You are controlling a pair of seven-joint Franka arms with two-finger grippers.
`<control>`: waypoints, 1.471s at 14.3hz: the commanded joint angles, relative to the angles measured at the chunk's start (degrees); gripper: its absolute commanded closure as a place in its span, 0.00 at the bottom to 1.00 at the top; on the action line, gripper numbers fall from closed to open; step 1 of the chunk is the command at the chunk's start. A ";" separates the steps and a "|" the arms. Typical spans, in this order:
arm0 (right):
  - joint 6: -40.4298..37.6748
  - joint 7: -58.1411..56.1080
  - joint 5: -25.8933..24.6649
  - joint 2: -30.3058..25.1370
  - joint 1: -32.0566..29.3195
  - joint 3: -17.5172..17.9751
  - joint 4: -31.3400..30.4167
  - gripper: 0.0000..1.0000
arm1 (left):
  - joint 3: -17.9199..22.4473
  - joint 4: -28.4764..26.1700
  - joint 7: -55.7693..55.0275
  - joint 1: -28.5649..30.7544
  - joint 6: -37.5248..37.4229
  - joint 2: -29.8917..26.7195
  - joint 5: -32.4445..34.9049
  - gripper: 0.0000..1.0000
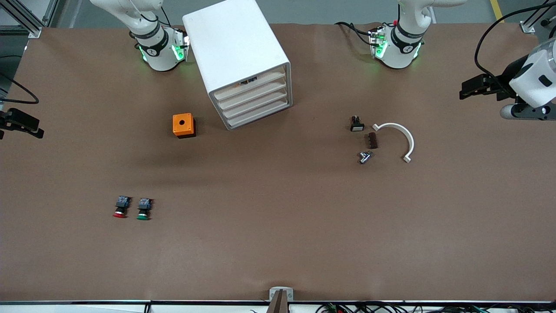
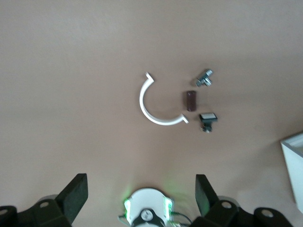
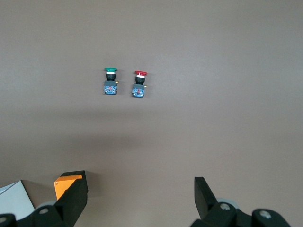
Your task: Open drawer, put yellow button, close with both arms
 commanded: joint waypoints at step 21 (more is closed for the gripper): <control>-0.53 -0.70 -0.38 -0.47 -0.85 0.80 0.36 0.00 | -3.76 0.84 -1.61 3.00 6.69 -0.74 1.05 0.00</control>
